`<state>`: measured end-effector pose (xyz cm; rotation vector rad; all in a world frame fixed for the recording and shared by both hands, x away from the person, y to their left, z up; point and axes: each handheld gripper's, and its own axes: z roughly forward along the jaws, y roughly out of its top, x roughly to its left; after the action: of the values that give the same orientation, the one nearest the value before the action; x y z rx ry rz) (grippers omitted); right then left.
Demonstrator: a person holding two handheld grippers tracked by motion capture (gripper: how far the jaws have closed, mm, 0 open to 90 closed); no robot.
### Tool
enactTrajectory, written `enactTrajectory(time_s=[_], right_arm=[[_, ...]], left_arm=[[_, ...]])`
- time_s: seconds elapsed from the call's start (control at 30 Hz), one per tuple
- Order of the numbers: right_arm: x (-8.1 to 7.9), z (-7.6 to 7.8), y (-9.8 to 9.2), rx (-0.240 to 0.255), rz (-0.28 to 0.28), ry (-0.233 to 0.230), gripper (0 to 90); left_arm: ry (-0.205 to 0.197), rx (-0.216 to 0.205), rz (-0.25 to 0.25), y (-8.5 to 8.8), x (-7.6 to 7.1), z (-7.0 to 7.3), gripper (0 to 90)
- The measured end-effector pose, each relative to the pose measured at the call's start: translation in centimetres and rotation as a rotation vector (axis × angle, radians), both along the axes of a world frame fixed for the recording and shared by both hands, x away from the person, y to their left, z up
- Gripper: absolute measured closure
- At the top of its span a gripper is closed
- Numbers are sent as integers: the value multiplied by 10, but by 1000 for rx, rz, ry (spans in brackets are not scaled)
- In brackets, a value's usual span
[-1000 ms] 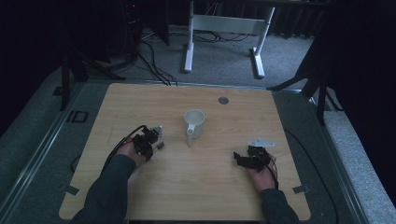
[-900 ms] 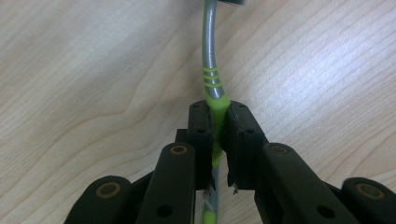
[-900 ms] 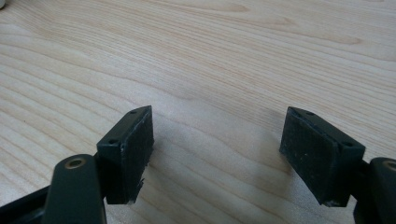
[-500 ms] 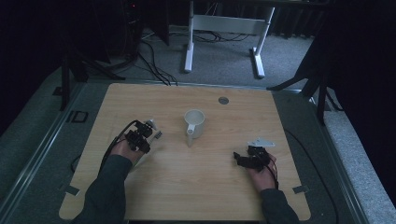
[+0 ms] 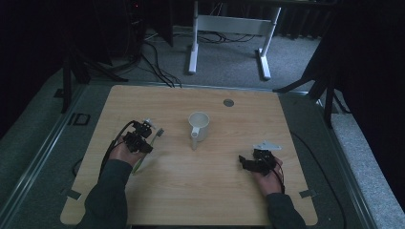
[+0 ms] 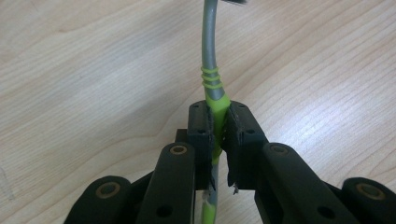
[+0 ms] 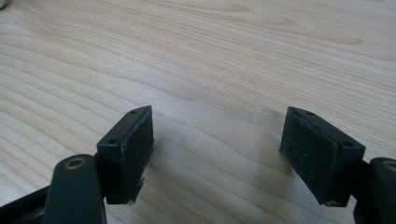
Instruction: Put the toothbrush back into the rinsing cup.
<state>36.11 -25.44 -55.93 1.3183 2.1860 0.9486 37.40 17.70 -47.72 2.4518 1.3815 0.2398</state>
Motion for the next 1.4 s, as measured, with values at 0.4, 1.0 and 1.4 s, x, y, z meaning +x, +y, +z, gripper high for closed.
enactTrajectory(time_s=[0.4, 1.0, 1.4], right_arm=[[0, 0, 0, 0, -1, 0, 253], [0, 0, 0, 1, -1, 0, 253], [0, 0, 0, 1, -1, 0, 252]], left_arm=[[-87, -52, 27, 6, -4, 11, 813], [-160, -99, 29, 10, -9, 17, 813], [-214, -124, 12, 7, -12, 20, 812]])
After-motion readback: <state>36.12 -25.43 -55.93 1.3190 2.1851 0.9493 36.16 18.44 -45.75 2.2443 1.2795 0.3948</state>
